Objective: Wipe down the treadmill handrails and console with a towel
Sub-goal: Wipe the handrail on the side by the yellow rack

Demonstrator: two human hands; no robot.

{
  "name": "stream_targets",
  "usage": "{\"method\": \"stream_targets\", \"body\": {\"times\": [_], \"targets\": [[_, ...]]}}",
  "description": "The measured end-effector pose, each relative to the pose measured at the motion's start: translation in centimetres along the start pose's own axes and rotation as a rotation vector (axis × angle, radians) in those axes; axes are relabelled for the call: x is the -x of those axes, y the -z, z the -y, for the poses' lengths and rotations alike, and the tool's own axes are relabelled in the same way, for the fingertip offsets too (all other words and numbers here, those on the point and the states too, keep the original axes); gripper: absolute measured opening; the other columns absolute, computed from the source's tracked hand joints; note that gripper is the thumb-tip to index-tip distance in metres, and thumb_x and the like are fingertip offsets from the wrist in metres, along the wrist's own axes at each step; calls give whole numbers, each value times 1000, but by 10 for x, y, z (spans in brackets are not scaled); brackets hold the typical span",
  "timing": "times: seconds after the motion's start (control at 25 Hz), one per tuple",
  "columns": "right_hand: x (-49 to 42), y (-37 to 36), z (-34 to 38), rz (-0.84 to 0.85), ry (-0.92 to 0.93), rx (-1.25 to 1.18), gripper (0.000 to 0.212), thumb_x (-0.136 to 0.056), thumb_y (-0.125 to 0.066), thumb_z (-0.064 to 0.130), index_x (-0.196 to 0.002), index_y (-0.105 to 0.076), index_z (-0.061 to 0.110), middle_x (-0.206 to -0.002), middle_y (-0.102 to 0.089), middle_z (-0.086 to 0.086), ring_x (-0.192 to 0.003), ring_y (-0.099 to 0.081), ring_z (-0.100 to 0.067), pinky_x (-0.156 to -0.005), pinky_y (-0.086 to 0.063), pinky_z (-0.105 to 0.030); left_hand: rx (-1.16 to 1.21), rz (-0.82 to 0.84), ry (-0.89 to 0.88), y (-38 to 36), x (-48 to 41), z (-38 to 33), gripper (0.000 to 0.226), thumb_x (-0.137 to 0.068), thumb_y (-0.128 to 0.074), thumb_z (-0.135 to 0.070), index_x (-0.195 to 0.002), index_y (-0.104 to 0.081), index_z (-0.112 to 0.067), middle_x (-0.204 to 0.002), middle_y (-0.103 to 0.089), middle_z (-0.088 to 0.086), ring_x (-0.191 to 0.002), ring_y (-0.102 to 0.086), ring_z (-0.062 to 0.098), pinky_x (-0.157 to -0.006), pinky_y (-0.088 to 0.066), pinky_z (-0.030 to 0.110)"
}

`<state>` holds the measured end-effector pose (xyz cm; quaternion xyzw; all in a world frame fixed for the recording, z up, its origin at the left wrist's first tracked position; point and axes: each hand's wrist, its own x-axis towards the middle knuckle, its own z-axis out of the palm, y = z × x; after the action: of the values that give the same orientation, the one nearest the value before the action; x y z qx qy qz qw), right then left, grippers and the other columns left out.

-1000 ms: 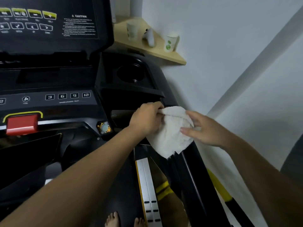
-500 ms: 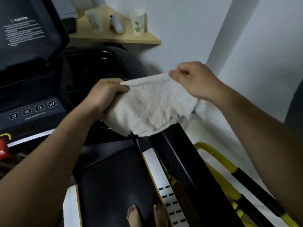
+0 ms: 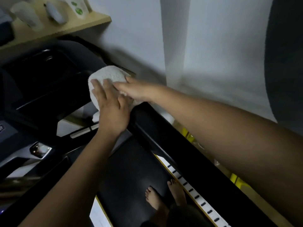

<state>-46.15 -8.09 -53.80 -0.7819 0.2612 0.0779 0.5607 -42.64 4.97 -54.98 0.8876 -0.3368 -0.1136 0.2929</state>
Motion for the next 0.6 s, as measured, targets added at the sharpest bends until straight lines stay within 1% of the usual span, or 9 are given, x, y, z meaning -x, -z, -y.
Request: {"method": "stream_targets", "body": {"times": [0.12,0.2,0.24,0.32,0.36,0.44,0.52,0.56,0.6], "targets": [[20,2,-27,73,42,56,63,-102,-35,45,-153,-19,11,-155,-31,-6,-135,-38,-14,-102,-36,-13,-159,120,-110,1,7,-2,75,-91,-17,-41,-155,-8,-5,-160,18,26,-147,23,39,-119,11,54],[23,9,-39,104,34,173,61,-103,-30,46,-152,-24,11,-159,-25,-6,-143,-28,-18,-114,-24,-22,-270,120,-200,7,2,9,80,-89,-13,-49,-156,-12,-4,-162,6,25,-148,17,42,-118,13,59],[18,12,-37,106,31,166,58,-104,-29,45,-151,-27,11,-159,-25,-7,-144,-27,-21,-114,-21,-27,-352,127,-258,12,-6,14,81,-89,-12,-51,-156,-14,-4,-162,1,25,-147,15,45,-117,12,62],[8,10,-29,96,66,32,54,-105,-28,41,-148,-34,9,-155,-33,-11,-141,-33,-23,-111,-23,-29,-529,162,-351,24,-37,21,86,-86,-6,-53,-154,-19,-3,-163,-7,22,-146,16,46,-114,14,65],[6,5,-30,95,119,-47,53,-105,-28,41,-146,-38,9,-153,-37,-12,-138,-37,-24,-110,-26,-30,-566,177,-313,30,-52,15,90,-82,-4,-54,-155,-21,-4,-164,-9,18,-148,15,43,-113,13,64],[6,-2,-27,79,131,-81,57,-104,-27,47,-147,-39,12,-151,-40,-11,-137,-39,-25,-113,-28,-34,-543,166,-196,32,-56,6,90,-80,-5,-54,-155,-20,-7,-164,-8,15,-149,13,38,-115,11,63],[5,5,-31,89,75,2,63,-100,-33,53,-150,-32,15,-156,-32,-7,-142,-31,-23,-118,-23,-38,-396,154,-272,22,-24,7,74,-95,-18,-45,-154,-17,0,-161,-1,26,-147,12,48,-114,7,69],[8,10,-35,125,64,59,66,-99,-38,54,-151,-29,15,-158,-28,-4,-144,-28,-21,-118,-21,-36,-302,150,-296,15,-2,9,67,-99,-21,-38,-153,-13,1,-160,6,30,-145,16,50,-115,6,69],[12,14,-38,147,57,122,67,-98,-41,53,-150,-30,14,-157,-29,-2,-143,-29,-19,-117,-21,-33,-215,164,-233,9,12,10,67,-100,-23,-35,-154,-7,0,-159,17,28,-145,22,45,-117,8,63]]}}
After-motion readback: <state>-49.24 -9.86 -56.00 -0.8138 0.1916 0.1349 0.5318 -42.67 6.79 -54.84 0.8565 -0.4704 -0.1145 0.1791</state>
